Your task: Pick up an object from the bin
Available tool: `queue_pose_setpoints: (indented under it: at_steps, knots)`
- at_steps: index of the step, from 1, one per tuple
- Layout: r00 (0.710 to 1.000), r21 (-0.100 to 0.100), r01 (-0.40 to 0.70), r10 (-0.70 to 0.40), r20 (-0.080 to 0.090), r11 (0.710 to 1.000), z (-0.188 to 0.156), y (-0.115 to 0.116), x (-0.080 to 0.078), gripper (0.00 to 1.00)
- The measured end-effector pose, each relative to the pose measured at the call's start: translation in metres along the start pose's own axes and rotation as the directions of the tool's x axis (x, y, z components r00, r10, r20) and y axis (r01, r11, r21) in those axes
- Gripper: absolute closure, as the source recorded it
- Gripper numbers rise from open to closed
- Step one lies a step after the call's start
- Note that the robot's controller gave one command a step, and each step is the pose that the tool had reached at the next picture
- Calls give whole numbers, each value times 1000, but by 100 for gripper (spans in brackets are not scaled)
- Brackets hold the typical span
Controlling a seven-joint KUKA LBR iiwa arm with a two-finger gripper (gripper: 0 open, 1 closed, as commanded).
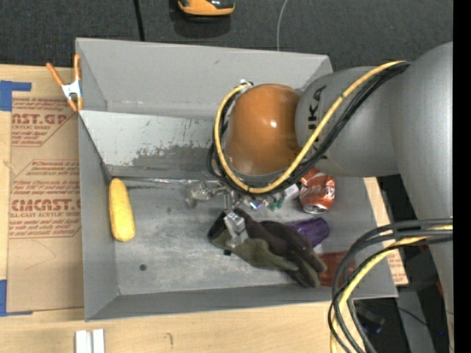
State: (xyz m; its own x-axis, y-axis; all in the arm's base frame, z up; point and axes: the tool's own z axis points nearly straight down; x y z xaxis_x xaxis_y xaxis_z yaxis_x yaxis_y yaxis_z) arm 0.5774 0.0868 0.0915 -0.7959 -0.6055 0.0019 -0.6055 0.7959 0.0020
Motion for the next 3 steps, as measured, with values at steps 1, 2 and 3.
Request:
queue_pose_setpoints:
  at_steps: [1,2,3]
  knots:
    - [990,0,-144,144,6,990,12,-25,22,0]
    - [955,6,296,-296,5,955,18,-28,24,100]
    - [928,7,373,-373,5,928,18,-26,22,100]
